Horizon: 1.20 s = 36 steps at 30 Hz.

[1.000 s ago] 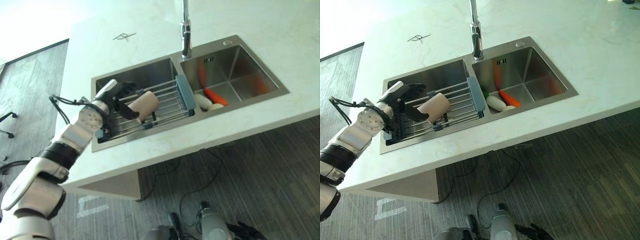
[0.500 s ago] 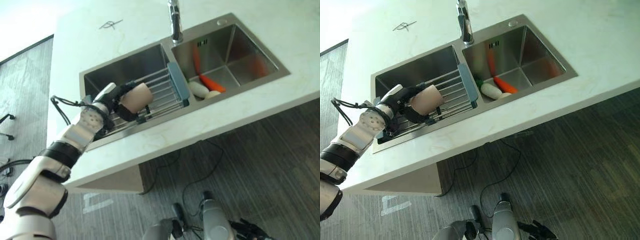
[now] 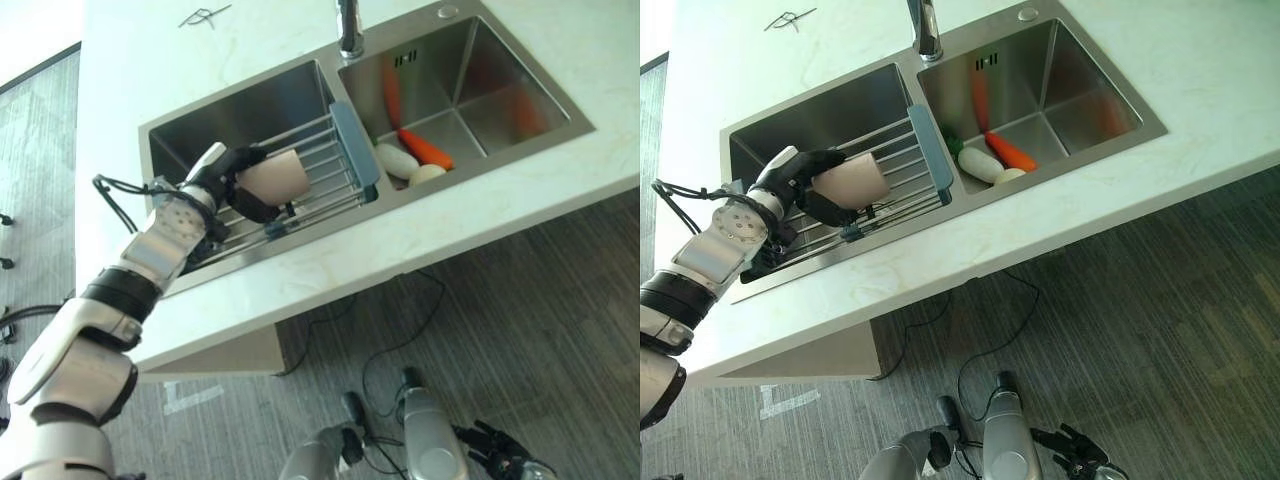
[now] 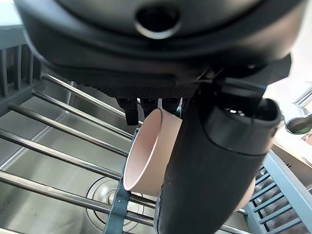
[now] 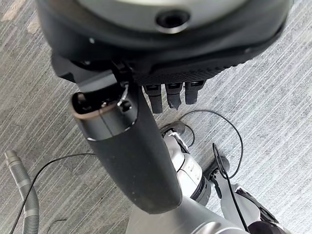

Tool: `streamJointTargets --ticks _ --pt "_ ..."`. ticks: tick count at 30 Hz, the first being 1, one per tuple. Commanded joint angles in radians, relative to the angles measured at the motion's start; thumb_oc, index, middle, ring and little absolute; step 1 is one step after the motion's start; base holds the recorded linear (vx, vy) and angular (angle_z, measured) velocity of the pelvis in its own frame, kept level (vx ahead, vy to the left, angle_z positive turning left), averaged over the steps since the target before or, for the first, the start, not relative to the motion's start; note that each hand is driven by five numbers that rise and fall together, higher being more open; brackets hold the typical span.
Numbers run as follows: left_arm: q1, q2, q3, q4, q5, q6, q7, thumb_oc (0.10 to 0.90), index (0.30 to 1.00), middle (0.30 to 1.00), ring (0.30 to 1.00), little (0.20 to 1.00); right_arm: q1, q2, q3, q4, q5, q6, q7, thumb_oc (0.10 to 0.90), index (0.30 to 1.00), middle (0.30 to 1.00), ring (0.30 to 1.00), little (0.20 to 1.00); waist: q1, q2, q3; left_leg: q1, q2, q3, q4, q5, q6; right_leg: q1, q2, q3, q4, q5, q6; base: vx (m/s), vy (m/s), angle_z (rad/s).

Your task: Place the dishes in the dishwasher.

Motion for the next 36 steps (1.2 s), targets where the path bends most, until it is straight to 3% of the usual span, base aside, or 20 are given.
streamJointTargets --ticks 1,19,21,23,31,36 --pt "-0.166 0.042 0.048 0.049 -0.024 -0.017 0.066 0.8 0.9 0.9 0.9 0.9 0.029 -0.029 0.027 -0.017 0.036 -0.005 0.002 0.8 0.9 0.9 0.9 0.9 -0.02 0.004 -0.049 -0.06 0.083 -0.072 0.097 -0.057 -0.102 0.045 -0.057 0.036 -0.088 0.011 0.091 -0.05 0.004 0.0" --pt "-0.284 0.075 -0.131 0.065 0.218 0.046 -0.102 0.8 0.9 0.9 0.9 0.9 -0.009 -0.065 0.042 -0.025 0.054 0.008 0.002 0.8 0.9 0.9 0.9 0.9 -0.041 0.029 -0.015 -0.075 0.074 -0.062 0.097 -0.055 -0.103 0.017 -0.064 0.059 -0.088 0.024 0.098 0.0 0.007 -0.03" --pt "-0.296 0.083 -0.16 0.056 0.245 0.056 -0.134 0.536 0.505 0.505 0.505 0.505 -0.009 -0.071 0.041 -0.025 0.051 0.009 0.004 0.8 0.9 0.9 0.9 0.9 -0.043 0.034 -0.012 -0.075 0.073 -0.06 0.097 -0.056 -0.104 0.017 -0.066 0.06 -0.088 0.024 0.101 0.0 0.01 -0.03" --pt "-0.307 0.091 -0.196 0.026 0.291 0.08 -0.172 0.4 0.3 0.3 0.3 0.3 -0.013 -0.076 0.036 -0.027 0.049 0.013 0.005 0.8 0.9 0.9 0.9 0.9 -0.047 0.037 -0.006 -0.067 0.07 -0.059 0.097 -0.062 -0.103 0.024 -0.071 0.06 -0.088 0.019 0.104 0.0 0.0 0.0" --pt "-0.349 0.098 -0.274 0.004 0.362 0.06 -0.254 0.4 0.3 0.3 0.3 0.3 -0.032 -0.092 0.043 -0.021 0.055 0.012 0.004 0.8 0.9 0.9 0.9 0.9 -0.051 0.048 -0.008 -0.072 0.069 -0.049 0.097 -0.06 -0.103 0.015 -0.074 0.064 -0.088 0.024 0.106 -0.01 0.014 -0.03" --pt "-0.376 0.112 -0.304 -0.024 0.363 0.028 -0.215 0.4 0.3 0.3 0.3 0.3 -0.028 -0.088 0.039 -0.015 0.056 0.01 0.003 0.8 0.9 0.9 0.9 0.9 -0.046 0.044 -0.023 -0.062 0.072 -0.044 0.097 -0.064 -0.103 0.026 -0.078 0.057 -0.088 0.02 0.109 0.0 0.0 0.0"
